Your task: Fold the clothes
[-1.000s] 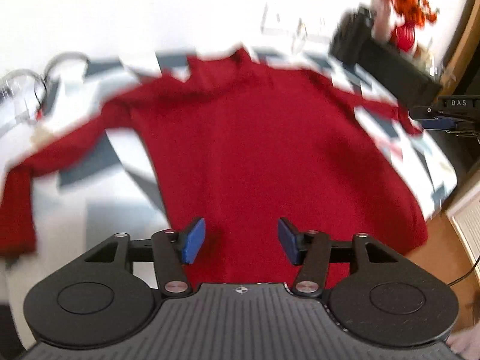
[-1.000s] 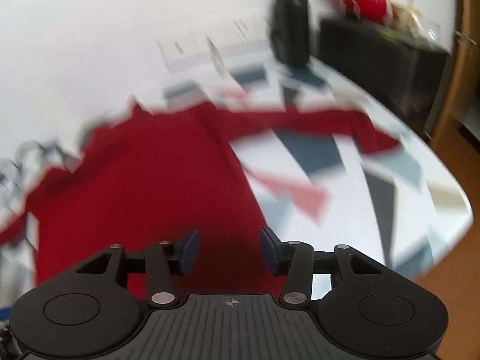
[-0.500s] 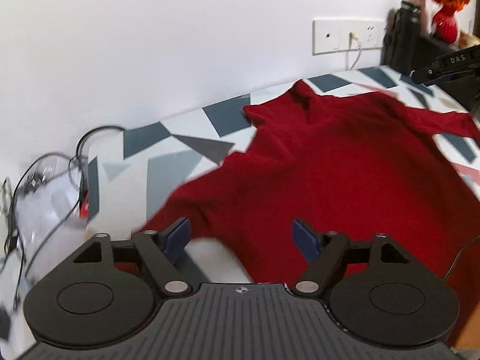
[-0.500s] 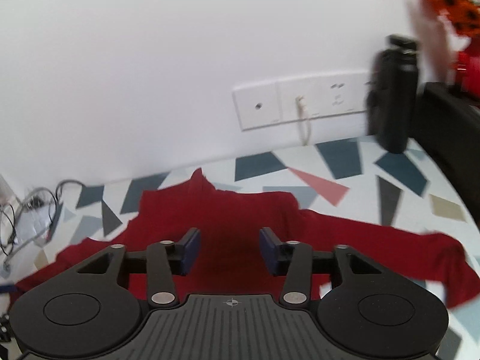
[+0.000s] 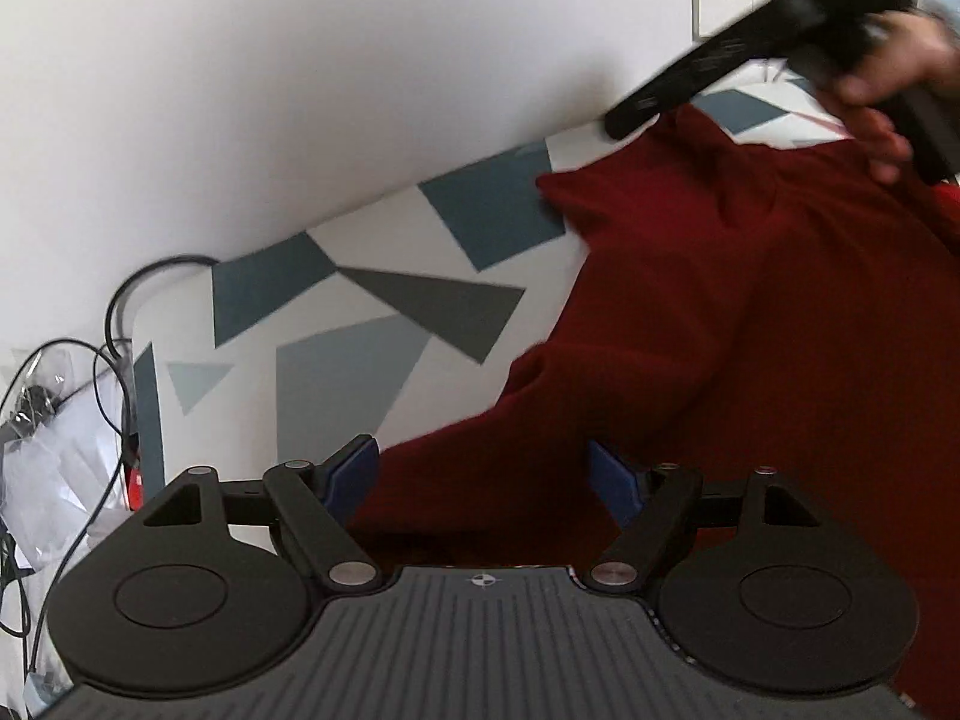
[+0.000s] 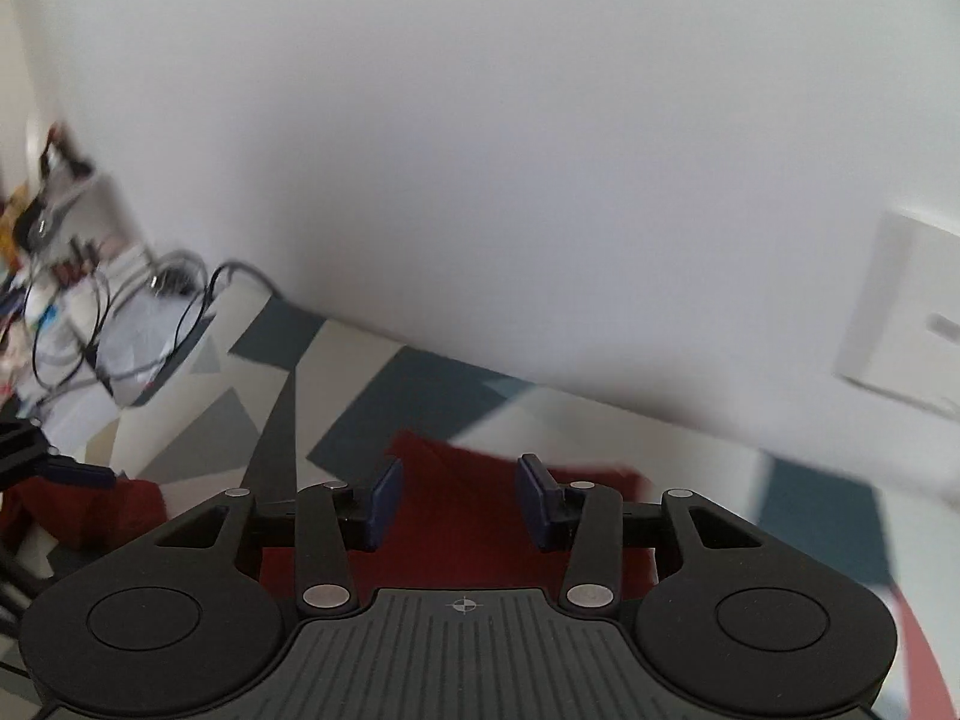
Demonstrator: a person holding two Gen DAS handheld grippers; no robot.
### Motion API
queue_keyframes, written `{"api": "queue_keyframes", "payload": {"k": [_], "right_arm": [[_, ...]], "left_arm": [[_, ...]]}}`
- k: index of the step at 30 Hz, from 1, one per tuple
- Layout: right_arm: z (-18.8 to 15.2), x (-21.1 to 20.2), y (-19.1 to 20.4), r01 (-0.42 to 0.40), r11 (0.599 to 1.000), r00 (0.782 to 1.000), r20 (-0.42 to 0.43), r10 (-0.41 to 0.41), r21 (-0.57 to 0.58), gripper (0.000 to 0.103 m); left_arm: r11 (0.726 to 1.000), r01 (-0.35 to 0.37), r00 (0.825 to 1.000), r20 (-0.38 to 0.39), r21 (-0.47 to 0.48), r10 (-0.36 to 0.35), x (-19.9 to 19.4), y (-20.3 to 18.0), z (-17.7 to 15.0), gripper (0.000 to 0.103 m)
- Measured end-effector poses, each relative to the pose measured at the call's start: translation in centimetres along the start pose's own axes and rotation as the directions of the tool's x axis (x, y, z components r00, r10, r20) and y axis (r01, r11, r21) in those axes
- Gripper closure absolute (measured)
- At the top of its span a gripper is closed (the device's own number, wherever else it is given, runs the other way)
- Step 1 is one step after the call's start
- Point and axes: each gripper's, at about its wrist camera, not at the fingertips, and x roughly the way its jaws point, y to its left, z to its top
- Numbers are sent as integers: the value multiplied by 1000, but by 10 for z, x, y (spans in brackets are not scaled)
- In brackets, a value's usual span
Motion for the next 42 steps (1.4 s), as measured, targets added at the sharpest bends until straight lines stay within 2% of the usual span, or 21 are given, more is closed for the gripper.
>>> {"api": "queue_keyframes", "payload": {"k": [4, 7, 9, 10, 12, 13, 16, 18, 20, 22, 23, 24, 25, 27, 29, 32, 35, 37, 39, 40, 42], "right_arm": [[15, 49, 12, -33, 995, 996, -91, 25, -89, 61], [15, 67, 23, -47, 988, 990, -137, 26, -150, 63], [13, 75, 30, -51, 981, 987, -160, 20, -190, 85], [12, 75, 33, -29, 976, 988, -153, -4, -216, 92], [14, 73, 32, -2, 978, 990, -138, -28, -208, 96], [17, 70, 30, 31, 981, 993, -106, -53, -193, 96], [27, 61, 18, 129, 985, 991, -6, -130, -117, 97], [30, 61, 9, 146, 988, 989, 13, -146, -45, 98], [27, 68, 9, 166, 985, 986, -4, -166, -49, 98], [22, 75, 9, 180, 983, 983, -19, -181, -39, 95], [20, 73, 6, 183, 983, 983, -18, -183, -10, 85], [19, 62, 1, 182, 982, 983, 10, -183, 41, 68], [18, 50, -4, 180, 979, 982, 43, -184, 95, 64], [12, 12, -23, 176, 971, 976, 96, -193, 162, 63], [5, -27, -42, 169, 960, 968, 147, -205, 225, 62], [-27, -79, -70, 234, 915, 954, 105, -282, 329, 62], [-67, -110, -87, 320, 866, 933, 31, -359, 383, 59], [-84, -111, -88, 391, 847, 910, -15, -414, 360, 53], [-101, -110, -88, 458, 824, 883, -59, -467, 332, 41], [-110, -110, -87, 490, 812, 867, -79, -493, 318, 39], [-127, -110, -87, 553, 783, 831, -120, -543, 286, 41]], "left_arm": [[999, -2, 1000, -10, 49, 2, 5, 0, -4, 25], [996, 14, 1000, 13, 84, -15, 8, -1, -6, 25], [995, 27, 999, 26, 100, -30, 11, -1, -6, 27], [994, 35, 999, 29, 106, -38, 13, 0, -5, 34], [994, 42, 999, 20, 105, -44, 19, 3, -3, 41], [994, 45, 999, 16, 104, -47, 22, 5, -1, 41], [999, -3, 1000, 23, 53, 2, 31, 16, 3, 41], [1000, -17, 1000, 25, -25, 17, 40, 29, 5, 39], [996, -21, 999, 26, -91, 23, 45, 39, 7, 36], [991, -47, 998, 27, -126, 51, 49, 44, 10, 32], [990, -74, 997, 25, -122, 78, 49, 44, 12, 32], [988, -110, 993, 20, -105, 112, 48, 43, 14, 32], [988, -131, 991, 26, -85, 133, 47, 42, 15, 32], [983, -173, 982, 66, -62, 177, 39, 39, 17, 32], [980, -184, 973, 125, -81, 193, 26, 36, 20, 32], [991, -79, 975, 198, -107, 99, 10, 24, 29, 28], [997, 14, 981, 194, -77, 1, 12, 4, 38, 23], [998, 35, 986, 167, -58, -25, 20, -7, 42, 19], [997, 51, 990, 135, -56, -43, 29, -14, 43, 19], [997, 47, 992, 118, -56, -40, 33, -17, 43, 19], [998, 27, 996, 87, -55, -23, 40, -23, 41, 19]]}}
